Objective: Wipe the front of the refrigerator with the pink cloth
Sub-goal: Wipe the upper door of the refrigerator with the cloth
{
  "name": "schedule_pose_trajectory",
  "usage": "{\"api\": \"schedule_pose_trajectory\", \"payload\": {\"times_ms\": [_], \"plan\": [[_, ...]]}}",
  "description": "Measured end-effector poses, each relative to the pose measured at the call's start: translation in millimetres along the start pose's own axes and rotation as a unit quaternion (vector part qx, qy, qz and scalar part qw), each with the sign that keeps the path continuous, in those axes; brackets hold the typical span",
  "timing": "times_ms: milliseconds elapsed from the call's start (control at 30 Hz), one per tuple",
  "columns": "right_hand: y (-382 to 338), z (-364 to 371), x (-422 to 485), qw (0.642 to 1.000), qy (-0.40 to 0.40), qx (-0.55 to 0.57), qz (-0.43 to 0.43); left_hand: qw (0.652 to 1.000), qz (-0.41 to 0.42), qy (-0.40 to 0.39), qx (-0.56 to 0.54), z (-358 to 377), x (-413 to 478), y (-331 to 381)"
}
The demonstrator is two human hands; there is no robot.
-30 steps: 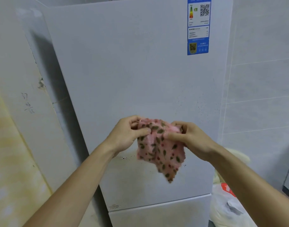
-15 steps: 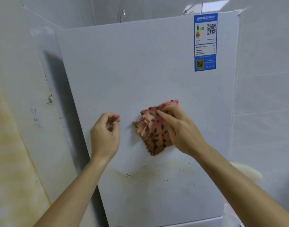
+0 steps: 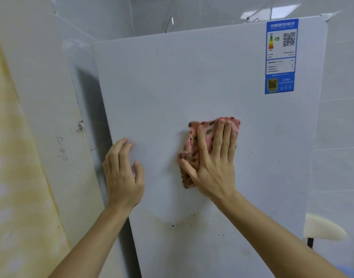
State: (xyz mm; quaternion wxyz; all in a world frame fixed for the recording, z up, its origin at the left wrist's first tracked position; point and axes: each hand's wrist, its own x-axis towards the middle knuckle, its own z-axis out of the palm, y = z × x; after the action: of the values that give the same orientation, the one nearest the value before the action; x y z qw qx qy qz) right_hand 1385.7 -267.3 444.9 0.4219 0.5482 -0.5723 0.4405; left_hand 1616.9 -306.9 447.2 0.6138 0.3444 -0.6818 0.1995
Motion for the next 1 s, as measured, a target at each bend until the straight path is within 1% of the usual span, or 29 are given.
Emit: {"api": "schedule_pose_trajectory", "payload": {"times_ms": [100, 200, 233, 300, 367, 467, 533, 567, 600, 733, 833, 900, 1000], "plan": [[-34.1, 0.8, 39.9, 0.999, 0.029, -0.010, 0.023, 1.000, 0.014, 0.010, -0.004, 3.2, 2.8, -5.3], [-65.5, 5.5, 70.5, 0.998, 0.058, -0.003, 0.008, 0.999, 0.019, 0.030, -0.011, 6.2, 7.3, -12.1], [-73.7, 9.5, 70.0, 0.998, 0.068, 0.004, -0.012, 0.999, 0.016, 0.038, -0.009, 6.9, 8.7, -15.9], [-86.1, 21.4, 46.1, 0.994, 0.064, 0.014, -0.083, 0.999, 0.013, 0.049, -0.003, 6.5, 10.8, -23.8], [-90.8, 33.2, 3.2, 0.985, 0.033, 0.010, -0.170, 0.999, 0.020, 0.048, 0.000, 5.4, 10.3, -29.1], [-77.8, 43.4, -51.6, 0.963, -0.015, -0.027, -0.267, 0.999, 0.028, 0.038, 0.001, 4.1, 6.7, -30.8], [-65.9, 42.7, -60.5, 0.951, -0.026, -0.046, -0.304, 0.999, 0.033, 0.037, -0.005, 3.9, 6.5, -28.7], [-62.5, 41.5, -56.1, 0.951, -0.023, -0.045, -0.304, 0.999, 0.033, 0.037, -0.007, 3.7, 7.1, -27.9], [-61.1, 39.4, -47.1, 0.956, -0.014, -0.036, -0.291, 0.999, 0.032, 0.039, -0.010, 4.1, 7.9, -27.8], [-50.3, 20.8, 24.4, 0.981, 0.050, 0.033, -0.182, 0.998, 0.042, 0.050, 0.001, 8.7, 8.8, -24.7], [-22.7, 1.2, 65.9, 0.990, 0.072, 0.015, -0.121, 0.996, 0.077, 0.051, 0.016, 17.0, 11.5, -14.3], [-6.4, -4.0, 62.6, 0.994, 0.082, 0.000, -0.071, 0.994, 0.101, 0.041, 0.021, 23.7, 12.3, -2.1], [19.3, -1.2, 17.7, 0.997, 0.078, -0.006, -0.011, 0.990, 0.136, 0.022, 0.027, 38.0, 10.0, 21.9]]}}
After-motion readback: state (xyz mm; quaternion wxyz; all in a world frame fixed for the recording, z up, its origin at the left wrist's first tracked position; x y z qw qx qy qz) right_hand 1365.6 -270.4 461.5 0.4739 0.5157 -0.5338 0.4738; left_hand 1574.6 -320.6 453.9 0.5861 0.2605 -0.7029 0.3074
